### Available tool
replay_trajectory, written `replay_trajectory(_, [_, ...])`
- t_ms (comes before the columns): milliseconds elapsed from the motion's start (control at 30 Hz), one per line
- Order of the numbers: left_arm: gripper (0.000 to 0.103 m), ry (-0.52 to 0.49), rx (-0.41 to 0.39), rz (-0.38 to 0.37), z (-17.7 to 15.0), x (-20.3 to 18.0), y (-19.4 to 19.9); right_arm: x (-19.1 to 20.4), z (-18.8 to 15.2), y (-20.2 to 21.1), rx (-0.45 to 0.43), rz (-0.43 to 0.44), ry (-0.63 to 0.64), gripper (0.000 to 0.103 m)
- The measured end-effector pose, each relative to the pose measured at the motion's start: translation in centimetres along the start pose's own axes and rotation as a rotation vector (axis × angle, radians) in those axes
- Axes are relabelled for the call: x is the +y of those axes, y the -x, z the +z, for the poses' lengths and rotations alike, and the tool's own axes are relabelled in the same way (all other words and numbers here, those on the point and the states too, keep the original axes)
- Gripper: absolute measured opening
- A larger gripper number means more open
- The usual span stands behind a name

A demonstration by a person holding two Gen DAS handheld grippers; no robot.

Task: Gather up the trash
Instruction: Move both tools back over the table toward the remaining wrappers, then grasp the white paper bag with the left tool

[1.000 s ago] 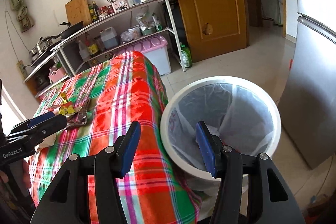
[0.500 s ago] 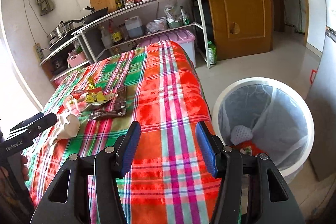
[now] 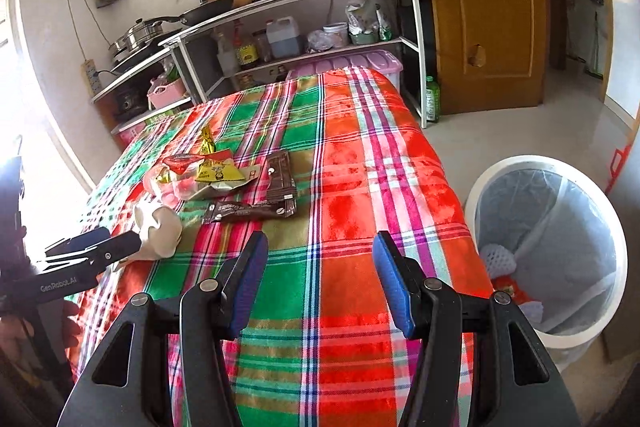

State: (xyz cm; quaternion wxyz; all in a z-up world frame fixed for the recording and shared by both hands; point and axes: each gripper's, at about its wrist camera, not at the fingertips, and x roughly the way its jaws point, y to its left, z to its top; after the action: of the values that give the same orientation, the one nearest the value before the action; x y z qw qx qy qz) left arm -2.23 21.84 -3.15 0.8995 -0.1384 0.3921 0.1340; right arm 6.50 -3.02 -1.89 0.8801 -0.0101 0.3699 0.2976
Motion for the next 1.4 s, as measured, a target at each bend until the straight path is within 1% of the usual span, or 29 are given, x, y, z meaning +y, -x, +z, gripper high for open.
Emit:
replay_trajectory(67, [0.093, 0.010, 0.013, -0.022, 0.3, 0.2, -0.5, 0.4, 0.0, -0.5, 0.013, -0.002, 0.007, 0.056])
replay_trajectory(167, [0.093, 0.001, 0.005, -0.026, 0.7, 0.0, -0.6, 0.8, 0.2, -1.1, 0.026, 0.001, 0.014, 0.056])
replay_trajectory(267, [0.093, 0.020, 0.040, -0.066, 0.9, 0.0, -1.6, 1.3, 0.4, -1.6, 0.032, 0.002, 0.021, 0.056])
replay_trajectory(400, [0.093, 0.023, 0.047, -0.060, 1.0, 0.1, -2.2, 1.8, 0.7, -1.9, 0.032, 0.002, 0.036, 0.056])
replay_trajectory(500, [0.093, 0.014, 0.037, -0.046, 1.0, 0.1, -2.4, 1.9, 0.8, -2.1, 0.033, -0.001, 0.037, 0.056])
replay_trajectory(600, [0.093, 0.042, 0.048, -0.068, 0.8, 0.6, -2.5, 2.0, 1.0, -2.4, 0.037, -0.003, 0.036, 0.056])
replay_trajectory(667, [0.088, 0.069, 0.030, -0.079, 0.7, 1.2, -2.1, 2.1, 1.1, -2.4, 0.036, -0.004, 0.040, 0.056])
replay_trajectory(733, [0.087, 0.088, 0.012, -0.093, 0.7, 1.8, -1.7, 2.3, 1.1, -2.5, 0.035, -0.003, 0.042, 0.056])
replay_trajectory(800, [0.086, 0.099, 0.032, -0.105, 0.6, 2.2, -2.1, 2.4, 1.2, -2.6, 0.038, -0.005, 0.043, 0.056])
replay_trajectory(900, [0.085, 0.099, 0.024, -0.108, 0.6, 2.2, -2.0, 2.6, 1.1, -2.8, 0.039, -0.001, 0.042, 0.056])
replay_trajectory(1067, [0.080, 0.098, 0.016, -0.109, 0.6, 2.2, -1.8, 2.7, 1.2, -3.2, 0.045, -0.001, 0.046, 0.056])
replay_trajectory(1167, [0.074, 0.097, 0.000, -0.113, 0.5, 2.2, -1.5, 2.6, 1.2, -3.5, 0.051, -0.004, 0.040, 0.056])
replay_trajectory(1200, [0.070, 0.099, -0.006, -0.120, 0.5, 2.2, -1.3, 2.6, 1.2, -3.5, 0.053, -0.003, 0.038, 0.056])
replay_trajectory(1233, [0.061, 0.097, -0.012, -0.126, 0.5, 2.3, -1.1, 2.6, 1.2, -3.6, 0.054, -0.002, 0.036, 0.056])
replay_trajectory(1267, [0.028, 0.094, -0.016, -0.131, 0.5, 2.3, -1.0, 2.6, 1.2, -3.7, 0.056, -0.003, 0.034, 0.056])
replay_trajectory(1300, [0.019, 0.101, -0.018, -0.164, 0.5, 2.4, -1.0, 2.6, 1.2, -3.8, 0.058, -0.004, 0.034, 0.056])
replay_trajectory(1400, [0.019, 0.099, -0.013, -0.163, 0.6, 2.5, -1.2, 2.7, 1.2, -3.9, 0.060, -0.003, 0.034, 0.056])
